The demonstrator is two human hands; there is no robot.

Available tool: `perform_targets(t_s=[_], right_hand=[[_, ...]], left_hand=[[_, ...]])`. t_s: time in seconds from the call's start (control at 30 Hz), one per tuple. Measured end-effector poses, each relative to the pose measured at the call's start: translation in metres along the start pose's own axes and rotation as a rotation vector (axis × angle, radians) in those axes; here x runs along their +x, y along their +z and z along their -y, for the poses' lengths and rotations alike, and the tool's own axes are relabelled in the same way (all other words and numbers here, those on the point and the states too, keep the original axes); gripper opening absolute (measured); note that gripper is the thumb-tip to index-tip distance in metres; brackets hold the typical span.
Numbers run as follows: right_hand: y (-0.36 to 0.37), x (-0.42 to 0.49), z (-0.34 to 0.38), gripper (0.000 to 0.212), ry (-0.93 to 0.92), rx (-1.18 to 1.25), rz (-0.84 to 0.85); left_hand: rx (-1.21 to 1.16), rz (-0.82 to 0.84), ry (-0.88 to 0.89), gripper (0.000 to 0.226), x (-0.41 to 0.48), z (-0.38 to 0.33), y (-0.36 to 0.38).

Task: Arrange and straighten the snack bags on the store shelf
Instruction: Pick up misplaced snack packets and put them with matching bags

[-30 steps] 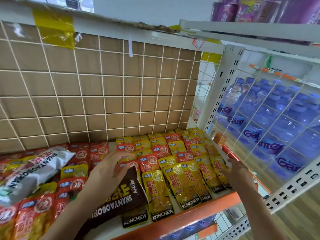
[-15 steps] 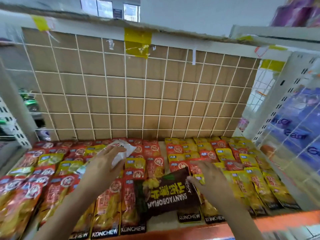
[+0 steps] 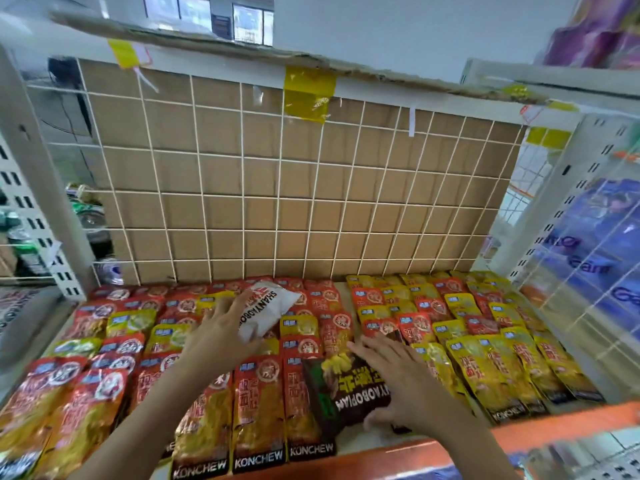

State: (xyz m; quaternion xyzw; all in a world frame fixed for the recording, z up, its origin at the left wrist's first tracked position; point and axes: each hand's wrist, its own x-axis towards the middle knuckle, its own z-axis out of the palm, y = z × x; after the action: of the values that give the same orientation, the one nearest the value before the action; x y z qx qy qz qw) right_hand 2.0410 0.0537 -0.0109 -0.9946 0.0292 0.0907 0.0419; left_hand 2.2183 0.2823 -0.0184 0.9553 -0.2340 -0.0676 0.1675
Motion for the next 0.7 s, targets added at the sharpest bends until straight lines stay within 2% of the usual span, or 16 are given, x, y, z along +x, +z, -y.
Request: perform_targets(t_s=[0.13, 0.3, 0.5, 0.57, 0.7], right_hand=[[0.003, 0.002, 0.002, 0.106, 0.003, -0.038, 0.041], [-0.001, 0.002, 0.007, 0.09, 0.035, 0.029, -0.007], [0.005, -0.004, 0.014, 0.082, 0.021, 0.054, -0.179], [0.01, -0.007, 0.013, 0.079, 0.031, 0.086, -0.297], [0.01, -0.014, 0.016, 0.073, 0.068, 0.12, -0.382]], left_hand=[[-0.073, 0.076, -0.022, 0.093, 0.006, 0.005, -0.001], [-0.21, 0.035, -0.04, 0.084, 0.009, 0.008, -0.004], [-0.393, -0.063, 0.014, 0.087, 0.004, 0.017, -0.003], [-0.422, -0.12, 0.066, 0.084, 0.0, 0.02, -0.004], [-0.462, -0.226, 0.165, 0.082, -0.006, 0.028, -0.008]])
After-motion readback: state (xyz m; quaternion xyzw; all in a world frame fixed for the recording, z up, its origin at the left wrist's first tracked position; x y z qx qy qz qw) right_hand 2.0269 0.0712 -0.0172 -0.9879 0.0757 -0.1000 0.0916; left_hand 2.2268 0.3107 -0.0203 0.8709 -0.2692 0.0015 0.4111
